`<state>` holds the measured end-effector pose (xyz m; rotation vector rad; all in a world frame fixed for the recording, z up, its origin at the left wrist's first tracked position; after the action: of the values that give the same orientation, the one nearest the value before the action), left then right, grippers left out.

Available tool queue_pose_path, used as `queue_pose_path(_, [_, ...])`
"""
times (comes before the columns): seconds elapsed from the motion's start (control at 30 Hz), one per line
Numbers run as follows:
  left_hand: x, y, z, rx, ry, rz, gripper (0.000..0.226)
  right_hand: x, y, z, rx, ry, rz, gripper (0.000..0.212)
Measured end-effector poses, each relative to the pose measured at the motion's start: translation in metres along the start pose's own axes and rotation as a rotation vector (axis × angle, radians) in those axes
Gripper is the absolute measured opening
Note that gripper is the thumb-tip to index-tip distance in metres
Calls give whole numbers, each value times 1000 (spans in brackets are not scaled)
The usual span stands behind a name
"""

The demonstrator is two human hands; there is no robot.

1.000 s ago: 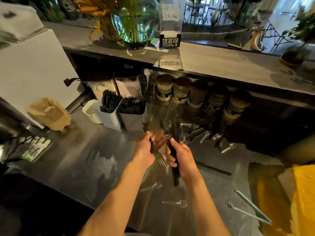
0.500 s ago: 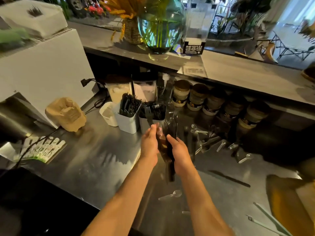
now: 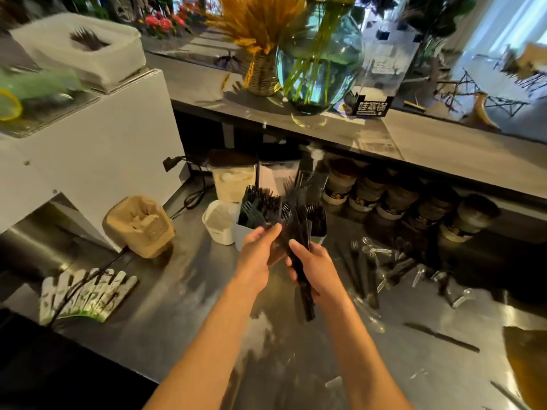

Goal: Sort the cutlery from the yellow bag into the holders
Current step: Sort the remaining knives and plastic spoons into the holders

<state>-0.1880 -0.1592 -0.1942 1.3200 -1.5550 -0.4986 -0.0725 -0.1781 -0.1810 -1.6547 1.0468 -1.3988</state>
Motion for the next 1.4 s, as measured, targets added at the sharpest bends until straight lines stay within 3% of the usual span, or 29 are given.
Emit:
queue_pose_path(0.17, [-17,23,12,-25,-35,-83,16,-12,4,-12,7,111,-35,23])
queue_pose_path(0.33, [-45,46,22,142,23,-155,16,-19,5,-8,-21,244,-41,20])
queue_pose_path(0.47, [-52,38,3,137,-95,-118,21,-24,-1,-8,-72,262,-42,24])
queue_pose_path(0.6, [-64,31,-1,145,-11,-88,20,-30,-7,3,-59,304,-66,23])
queue_pose_path(0.67, [-70,31,3,68,27,-65,20,-30,-10,6,-22,266,-62,27])
queue_pose_path(0.83, [-66,22,-8,-273,-83,17,17,-33,-13,6,25,213,-66,23])
queue_pose_path(0.97, [-68,25,-8,-317,-64,1,20,-34,-10,9,48,206,-90,17])
queue_pose_path(1.2, [-73,39,14,-100,76,-99,18,-37,-7,40,-485,381,-29,25])
queue_pose_path(1.27, [-69,29,12,-23,110,-76,20,-37,-7,46,-628,452,33,32])
queue_pose_path(1.4, [-60,1,4,127,153,52,19,-33,-12,52,-867,514,170,22])
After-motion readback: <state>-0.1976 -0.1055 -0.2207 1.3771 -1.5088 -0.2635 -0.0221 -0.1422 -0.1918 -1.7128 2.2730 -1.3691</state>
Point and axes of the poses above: each hand's wrist, its own x-axis away from the middle knuckle, its own z-axis out of the back of the hand, y = z × x, the point moved 7 cm from there along -x, towards the middle knuckle, and after that the axes turned 5 degrees about -z, right-handed, at the moved point
